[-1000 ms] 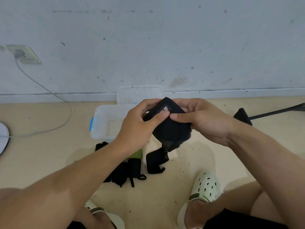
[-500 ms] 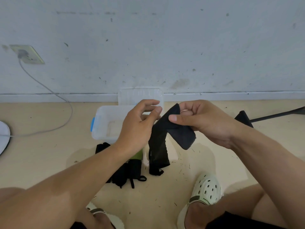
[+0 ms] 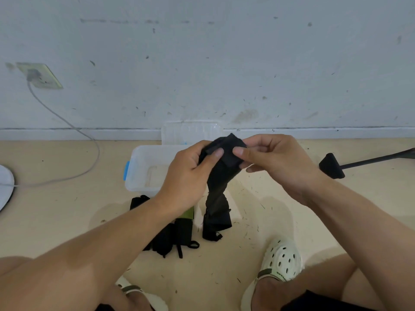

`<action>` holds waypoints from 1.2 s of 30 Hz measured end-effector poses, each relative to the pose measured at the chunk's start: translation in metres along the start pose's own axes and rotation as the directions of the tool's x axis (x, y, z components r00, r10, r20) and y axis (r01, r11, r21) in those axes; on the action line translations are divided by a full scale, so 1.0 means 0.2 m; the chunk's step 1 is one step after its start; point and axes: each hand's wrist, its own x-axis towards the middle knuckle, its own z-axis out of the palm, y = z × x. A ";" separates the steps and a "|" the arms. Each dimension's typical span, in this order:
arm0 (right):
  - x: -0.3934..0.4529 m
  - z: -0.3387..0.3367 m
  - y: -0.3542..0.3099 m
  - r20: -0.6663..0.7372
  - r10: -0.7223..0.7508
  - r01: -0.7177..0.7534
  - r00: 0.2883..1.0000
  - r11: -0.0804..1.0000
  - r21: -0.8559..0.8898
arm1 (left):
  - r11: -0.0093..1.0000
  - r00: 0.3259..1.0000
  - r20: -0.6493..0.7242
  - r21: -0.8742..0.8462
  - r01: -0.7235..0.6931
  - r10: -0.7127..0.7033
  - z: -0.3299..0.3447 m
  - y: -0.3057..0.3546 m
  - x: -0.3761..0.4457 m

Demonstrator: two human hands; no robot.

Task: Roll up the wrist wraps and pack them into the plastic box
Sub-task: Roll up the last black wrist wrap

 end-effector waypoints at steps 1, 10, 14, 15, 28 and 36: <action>0.00 0.00 0.00 -0.048 -0.010 0.010 0.999 1.000 0.000 | 1.000 1.000 0.023 0.004 0.011 -0.011 0.00 0.00 0.00; 0.00 0.02 0.00 -0.043 0.089 -0.089 0.995 0.996 -0.007 | 0.907 0.962 0.184 -0.337 0.252 -0.199 0.02 -0.01 -0.01; -0.02 0.06 0.02 -0.085 0.086 -0.087 0.993 0.996 -0.012 | 0.864 0.945 0.249 -0.404 0.301 -0.212 0.03 -0.01 -0.02; -0.02 0.07 0.02 -0.092 0.083 -0.084 0.992 0.996 -0.011 | 0.876 0.949 0.238 -0.387 0.287 -0.206 0.04 -0.01 -0.02; -0.01 0.05 0.06 -0.119 0.031 -0.056 0.992 0.975 -0.213 | 0.875 0.930 0.179 -0.319 0.364 -0.321 0.06 -0.01 -0.03; 0.00 0.04 0.08 -0.129 0.053 -0.078 0.990 0.976 -0.202 | 0.892 0.929 0.228 -0.285 0.350 -0.292 0.06 -0.02 -0.03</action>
